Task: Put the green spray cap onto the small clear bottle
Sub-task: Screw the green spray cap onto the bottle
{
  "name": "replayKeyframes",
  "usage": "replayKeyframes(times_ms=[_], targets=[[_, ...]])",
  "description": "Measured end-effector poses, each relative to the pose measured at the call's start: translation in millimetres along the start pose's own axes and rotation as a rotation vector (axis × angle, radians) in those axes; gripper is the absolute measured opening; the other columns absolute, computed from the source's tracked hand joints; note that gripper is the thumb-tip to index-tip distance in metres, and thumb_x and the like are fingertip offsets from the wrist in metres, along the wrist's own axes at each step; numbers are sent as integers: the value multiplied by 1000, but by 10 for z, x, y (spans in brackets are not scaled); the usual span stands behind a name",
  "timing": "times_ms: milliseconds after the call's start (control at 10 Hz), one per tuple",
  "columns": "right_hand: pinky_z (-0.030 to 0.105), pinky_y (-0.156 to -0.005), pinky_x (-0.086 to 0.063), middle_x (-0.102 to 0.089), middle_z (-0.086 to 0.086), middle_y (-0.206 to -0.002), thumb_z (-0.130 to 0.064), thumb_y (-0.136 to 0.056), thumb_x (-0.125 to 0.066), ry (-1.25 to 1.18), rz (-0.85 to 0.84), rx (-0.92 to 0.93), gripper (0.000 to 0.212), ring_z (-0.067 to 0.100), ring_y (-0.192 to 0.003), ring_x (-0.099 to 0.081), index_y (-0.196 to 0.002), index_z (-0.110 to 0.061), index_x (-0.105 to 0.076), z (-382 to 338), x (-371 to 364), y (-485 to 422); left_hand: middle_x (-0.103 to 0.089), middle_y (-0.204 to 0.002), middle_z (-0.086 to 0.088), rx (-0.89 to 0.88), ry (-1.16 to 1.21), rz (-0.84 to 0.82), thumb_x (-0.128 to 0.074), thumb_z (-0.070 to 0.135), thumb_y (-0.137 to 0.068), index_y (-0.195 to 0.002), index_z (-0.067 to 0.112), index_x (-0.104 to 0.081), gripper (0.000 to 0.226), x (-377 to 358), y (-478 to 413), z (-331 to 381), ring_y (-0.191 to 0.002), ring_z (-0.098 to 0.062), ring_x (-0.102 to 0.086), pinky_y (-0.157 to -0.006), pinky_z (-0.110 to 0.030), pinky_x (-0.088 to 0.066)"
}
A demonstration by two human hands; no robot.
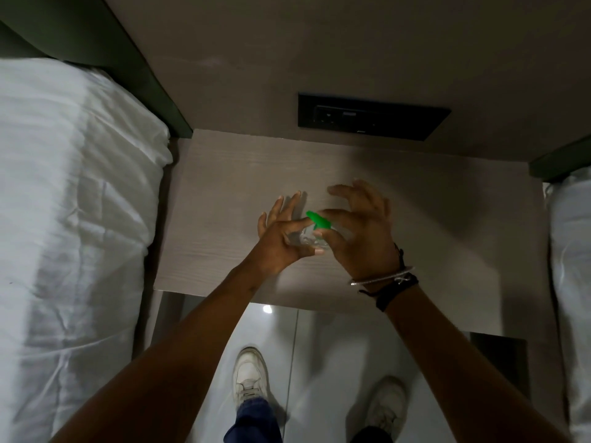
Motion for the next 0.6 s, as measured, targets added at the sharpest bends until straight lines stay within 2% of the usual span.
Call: replayKeyframes(times_ms=[100, 200, 400, 600], targets=[[65, -100, -28, -56, 5, -132, -15, -74, -71, 94, -211, 143, 20, 38, -132, -34, -91, -24, -73, -103, -32, -94, -11, -160, 3, -25, -9, -16, -81, 31, -68, -117, 26, -64, 52, 4, -20, 4, -146, -18, 7, -113, -45, 11], [70, -105, -18, -45, 3, -144, -8, -75, -71, 162, -422, 193, 35, 36, -139, -22, -100, -32, -70, -101, -61, -138, -9, -161, 2, -55, -40, -42, -80, 33, -69, -121, 29, -61, 56, -18, -40, -15, -146, -17, 8, -113, -45, 11], [64, -113, -3, -25, -8, -154, -15, -81, -69, 215, -607, 238, 33, 26, -144, -3, -101, -41, -67, -172, -141, -297, -8, -161, 0, -38, -29, -46, -79, 36, -68, -122, 33, -60, 57, -37, -99, -94, -140, -6, 13, -112, -41, 14], [61, -112, 1, -20, -8, -156, -16, -82, -67, 236, -706, 228, 30, 26, -144, 2, -98, -40, -68, -180, -166, -310, -7, -161, 2, -15, -21, -63, -81, 37, -66, -119, 34, -61, 57, -50, -111, -83, -138, -4, 12, -110, -39, 15]])
Point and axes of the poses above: each hand's wrist, its own y-axis away from the middle knuckle, its own x-axis out of the back of the hand, z = x × y, the point moved 8 cm from there along -y, towards the middle knuckle
